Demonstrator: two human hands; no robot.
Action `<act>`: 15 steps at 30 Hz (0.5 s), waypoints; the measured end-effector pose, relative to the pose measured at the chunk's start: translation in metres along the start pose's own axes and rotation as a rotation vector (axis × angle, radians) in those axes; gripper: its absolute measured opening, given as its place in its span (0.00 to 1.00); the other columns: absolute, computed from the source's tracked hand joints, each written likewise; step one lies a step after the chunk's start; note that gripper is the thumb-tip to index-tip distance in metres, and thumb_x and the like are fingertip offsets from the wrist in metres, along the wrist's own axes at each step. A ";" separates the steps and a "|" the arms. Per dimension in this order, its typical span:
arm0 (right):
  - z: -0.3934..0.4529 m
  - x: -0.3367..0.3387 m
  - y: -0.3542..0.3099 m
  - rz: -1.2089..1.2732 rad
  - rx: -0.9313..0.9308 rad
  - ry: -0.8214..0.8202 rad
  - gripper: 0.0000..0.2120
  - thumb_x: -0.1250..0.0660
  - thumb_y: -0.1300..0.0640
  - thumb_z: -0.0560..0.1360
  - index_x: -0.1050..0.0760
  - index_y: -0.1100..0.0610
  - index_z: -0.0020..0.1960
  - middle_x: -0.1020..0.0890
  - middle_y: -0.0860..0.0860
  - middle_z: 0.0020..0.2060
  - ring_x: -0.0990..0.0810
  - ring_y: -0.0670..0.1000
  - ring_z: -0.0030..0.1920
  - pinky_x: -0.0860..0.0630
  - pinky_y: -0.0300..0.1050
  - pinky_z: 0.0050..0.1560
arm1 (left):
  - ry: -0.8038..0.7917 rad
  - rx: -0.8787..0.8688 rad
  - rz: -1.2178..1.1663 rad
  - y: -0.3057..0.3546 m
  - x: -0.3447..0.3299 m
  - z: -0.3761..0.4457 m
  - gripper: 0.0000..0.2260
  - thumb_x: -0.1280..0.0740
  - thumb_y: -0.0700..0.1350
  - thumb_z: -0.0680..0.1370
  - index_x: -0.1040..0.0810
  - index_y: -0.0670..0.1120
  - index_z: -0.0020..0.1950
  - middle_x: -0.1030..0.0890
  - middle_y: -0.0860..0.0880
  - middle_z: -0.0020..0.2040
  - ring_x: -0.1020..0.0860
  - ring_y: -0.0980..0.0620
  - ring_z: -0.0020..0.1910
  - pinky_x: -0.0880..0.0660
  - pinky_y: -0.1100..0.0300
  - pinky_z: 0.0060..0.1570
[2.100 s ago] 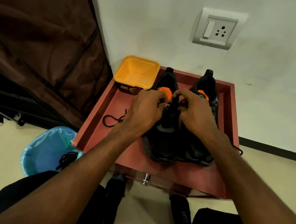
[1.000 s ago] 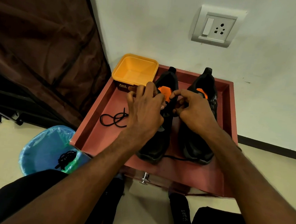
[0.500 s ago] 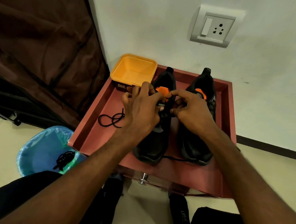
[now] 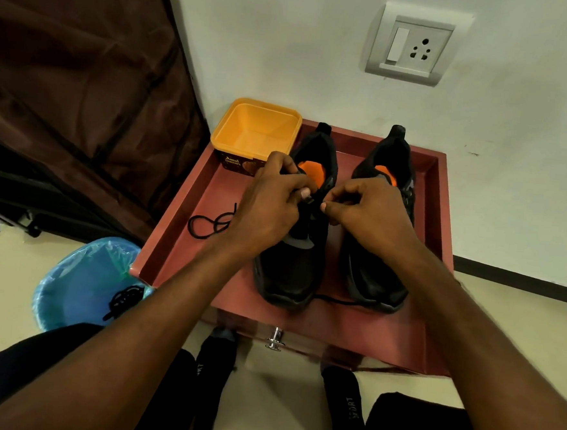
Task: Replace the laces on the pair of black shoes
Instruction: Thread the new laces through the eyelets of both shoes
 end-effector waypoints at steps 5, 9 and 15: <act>-0.003 0.059 0.014 0.324 -0.199 0.601 0.05 0.31 0.55 0.74 0.17 0.52 0.43 0.15 0.47 0.34 0.15 0.44 0.35 0.17 0.45 0.41 | -0.126 0.072 -0.019 -0.008 0.012 0.007 0.17 0.36 0.33 0.82 0.15 0.54 0.50 0.27 0.56 0.44 0.25 0.59 0.40 0.31 0.64 0.31; -0.018 0.069 0.008 0.031 -0.087 0.817 0.11 0.33 0.57 0.75 0.23 0.55 0.58 0.19 0.47 0.50 0.23 0.35 0.45 0.31 0.25 0.47 | -0.179 0.110 -0.096 -0.011 0.012 0.007 0.20 0.39 0.30 0.82 0.15 0.54 0.51 0.21 0.54 0.43 0.26 0.62 0.30 0.35 0.66 0.26; -0.011 -0.011 -0.001 -0.152 0.020 0.060 0.18 0.28 0.56 0.79 0.24 0.51 0.67 0.16 0.47 0.53 0.17 0.47 0.53 0.19 0.47 0.55 | -0.178 0.095 -0.062 -0.007 0.014 0.008 0.21 0.36 0.30 0.79 0.15 0.51 0.60 0.23 0.56 0.43 0.22 0.54 0.45 0.25 0.59 0.41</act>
Point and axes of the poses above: each hand's wrist, its own z-axis towards the middle knuckle, its own x-axis out of the back of the hand, y = z × x, the point moved 4 cm from there along z, towards the middle knuckle
